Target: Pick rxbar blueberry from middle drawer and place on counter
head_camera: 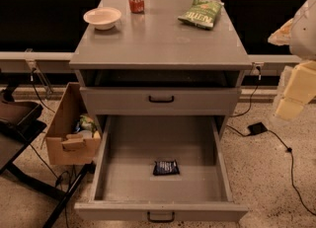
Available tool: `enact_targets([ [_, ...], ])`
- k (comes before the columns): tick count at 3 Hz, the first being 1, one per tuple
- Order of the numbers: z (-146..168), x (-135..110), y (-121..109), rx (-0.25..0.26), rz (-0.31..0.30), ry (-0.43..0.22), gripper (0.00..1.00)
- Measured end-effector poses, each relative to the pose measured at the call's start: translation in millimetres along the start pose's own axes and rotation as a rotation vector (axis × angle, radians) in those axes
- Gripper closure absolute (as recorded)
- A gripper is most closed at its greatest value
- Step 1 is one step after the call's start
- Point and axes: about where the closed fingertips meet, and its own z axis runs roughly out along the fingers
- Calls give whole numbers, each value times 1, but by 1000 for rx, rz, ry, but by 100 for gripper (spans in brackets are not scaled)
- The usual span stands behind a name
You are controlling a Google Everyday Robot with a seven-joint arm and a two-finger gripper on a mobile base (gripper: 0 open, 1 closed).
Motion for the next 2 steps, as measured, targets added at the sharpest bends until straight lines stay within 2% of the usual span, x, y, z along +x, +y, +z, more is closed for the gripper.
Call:
enact_targets([
  [1, 0, 0, 0, 0, 0, 0, 0],
  [2, 9, -6, 2, 30, -2, 14, 0],
])
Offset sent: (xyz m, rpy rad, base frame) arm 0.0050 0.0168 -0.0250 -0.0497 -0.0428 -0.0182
